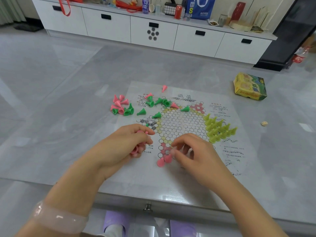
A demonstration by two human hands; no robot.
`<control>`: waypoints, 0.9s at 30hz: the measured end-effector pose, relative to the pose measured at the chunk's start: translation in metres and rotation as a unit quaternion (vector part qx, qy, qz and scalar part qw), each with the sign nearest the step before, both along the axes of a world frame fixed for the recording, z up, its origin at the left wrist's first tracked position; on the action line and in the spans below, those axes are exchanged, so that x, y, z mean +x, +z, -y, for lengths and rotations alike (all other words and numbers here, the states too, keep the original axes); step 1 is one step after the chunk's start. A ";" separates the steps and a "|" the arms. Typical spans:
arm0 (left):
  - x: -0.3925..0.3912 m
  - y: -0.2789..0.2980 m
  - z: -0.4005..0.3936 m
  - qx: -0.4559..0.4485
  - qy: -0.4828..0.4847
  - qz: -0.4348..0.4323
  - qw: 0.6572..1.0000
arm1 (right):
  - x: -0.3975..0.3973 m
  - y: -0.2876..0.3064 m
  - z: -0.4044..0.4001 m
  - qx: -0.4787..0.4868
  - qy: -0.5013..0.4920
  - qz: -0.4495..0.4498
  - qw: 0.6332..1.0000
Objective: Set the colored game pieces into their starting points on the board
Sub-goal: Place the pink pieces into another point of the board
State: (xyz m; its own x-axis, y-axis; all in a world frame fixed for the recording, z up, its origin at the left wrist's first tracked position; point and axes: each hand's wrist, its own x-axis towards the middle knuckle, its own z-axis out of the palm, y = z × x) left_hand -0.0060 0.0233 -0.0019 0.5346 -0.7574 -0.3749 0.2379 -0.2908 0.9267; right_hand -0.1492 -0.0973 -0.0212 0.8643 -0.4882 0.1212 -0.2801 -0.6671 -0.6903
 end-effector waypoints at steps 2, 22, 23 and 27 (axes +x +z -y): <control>-0.001 0.001 0.004 -0.015 0.016 -0.050 0.999 | 0.004 0.007 -0.006 0.020 -0.012 0.049 0.999; -0.013 0.006 0.007 -0.021 -0.015 -0.095 0.995 | 0.028 0.007 -0.033 -0.045 0.064 0.080 0.994; -0.014 0.007 0.007 -0.018 -0.014 -0.088 0.996 | 0.028 0.009 -0.032 -0.041 0.070 0.071 0.994; -0.014 0.010 0.006 -0.009 0.011 -0.072 0.997 | 0.025 0.013 -0.029 -0.024 0.098 0.021 0.995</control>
